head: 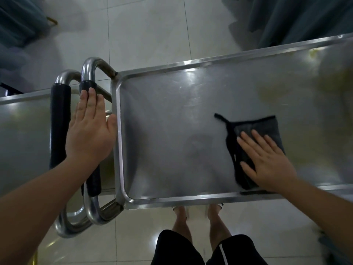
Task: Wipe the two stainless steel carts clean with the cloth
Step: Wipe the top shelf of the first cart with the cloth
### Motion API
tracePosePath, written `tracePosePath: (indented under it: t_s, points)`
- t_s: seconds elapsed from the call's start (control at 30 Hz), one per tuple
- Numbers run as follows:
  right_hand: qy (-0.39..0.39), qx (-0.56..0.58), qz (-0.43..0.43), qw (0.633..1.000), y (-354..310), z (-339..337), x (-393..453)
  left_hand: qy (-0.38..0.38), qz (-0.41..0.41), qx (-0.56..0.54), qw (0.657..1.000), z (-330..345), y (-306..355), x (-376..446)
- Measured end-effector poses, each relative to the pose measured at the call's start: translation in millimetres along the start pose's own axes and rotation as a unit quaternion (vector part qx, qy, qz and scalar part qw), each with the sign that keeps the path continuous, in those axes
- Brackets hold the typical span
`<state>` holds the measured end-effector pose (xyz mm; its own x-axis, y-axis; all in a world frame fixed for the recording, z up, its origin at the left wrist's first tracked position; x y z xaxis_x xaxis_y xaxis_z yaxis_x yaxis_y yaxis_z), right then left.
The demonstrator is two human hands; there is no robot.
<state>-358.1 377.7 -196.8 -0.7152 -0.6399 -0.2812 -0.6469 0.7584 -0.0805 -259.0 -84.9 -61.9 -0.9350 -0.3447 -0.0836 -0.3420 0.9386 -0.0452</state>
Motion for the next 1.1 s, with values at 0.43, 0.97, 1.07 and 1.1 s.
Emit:
tracePosePath:
  t_s: [0.43,0.97,1.07,1.1]
  points:
    - [0.025,0.072,0.118,0.990,52.2,-76.0,217.6,-0.025,-0.024,-0.010,0.999,-9.8,2.6,1.5]
    - [0.024,0.053,0.095,0.994,-9.4,2.0,-27.7,0.004,0.003,-0.029,1.000,-5.0,2.2,1.7]
    - [-0.003,0.045,0.121,0.992,-28.6,13.6,-44.4,0.016,0.006,-0.027,0.999,-3.6,0.6,3.0]
    - [-0.004,0.050,0.135,0.990,-39.0,13.7,-41.5,0.019,0.007,-0.026,0.999,-3.4,0.1,3.3]
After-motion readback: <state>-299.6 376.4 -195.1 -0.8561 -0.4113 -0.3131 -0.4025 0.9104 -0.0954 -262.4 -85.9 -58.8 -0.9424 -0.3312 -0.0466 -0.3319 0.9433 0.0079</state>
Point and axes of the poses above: each hand's wrist, its own x-axis towards the middle knuckle, its own z-axis out of the palm, y = z × x, the point moved 6 cm from there along x, towards the middle knuckle, and after that the axes turned 5 degrees about z, right-handed, at the moved point
